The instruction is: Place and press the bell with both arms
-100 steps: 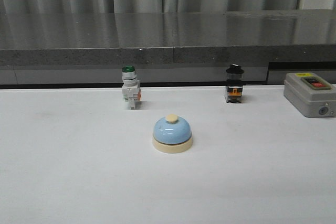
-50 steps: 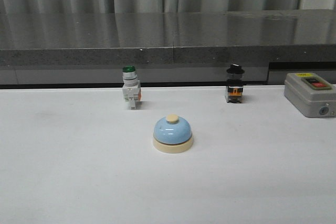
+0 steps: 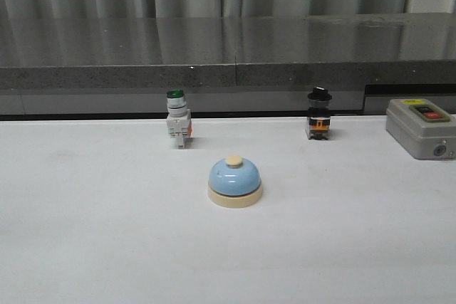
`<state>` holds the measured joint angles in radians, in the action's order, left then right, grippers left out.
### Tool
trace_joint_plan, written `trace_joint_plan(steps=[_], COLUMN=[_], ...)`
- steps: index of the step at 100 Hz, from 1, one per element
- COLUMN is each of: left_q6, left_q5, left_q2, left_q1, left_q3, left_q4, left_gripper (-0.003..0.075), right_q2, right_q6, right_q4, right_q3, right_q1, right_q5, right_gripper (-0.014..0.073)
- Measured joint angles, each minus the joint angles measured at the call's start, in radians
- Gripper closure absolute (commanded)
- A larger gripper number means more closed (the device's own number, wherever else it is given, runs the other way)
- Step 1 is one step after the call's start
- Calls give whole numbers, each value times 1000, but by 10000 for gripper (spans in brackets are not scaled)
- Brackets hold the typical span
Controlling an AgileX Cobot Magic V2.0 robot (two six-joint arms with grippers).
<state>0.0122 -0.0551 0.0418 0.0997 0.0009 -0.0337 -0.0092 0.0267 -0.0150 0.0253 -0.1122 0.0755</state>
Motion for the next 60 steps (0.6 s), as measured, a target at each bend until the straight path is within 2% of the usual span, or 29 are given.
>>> trace_joint_plan(steps=[10, 60], left_q6=[-12, -12], left_q5=[11, 12], left_q2=[-47, -47], left_q1=[0, 0], left_q3=[0, 0], left_q4=[10, 34], left_gripper=[741, 741], right_q2=[0, 0], right_q6=[0, 0], right_q4=[0, 0], right_q3=[0, 0], right_q1=[0, 0], right_q5=[0, 0], right_gripper=[654, 654])
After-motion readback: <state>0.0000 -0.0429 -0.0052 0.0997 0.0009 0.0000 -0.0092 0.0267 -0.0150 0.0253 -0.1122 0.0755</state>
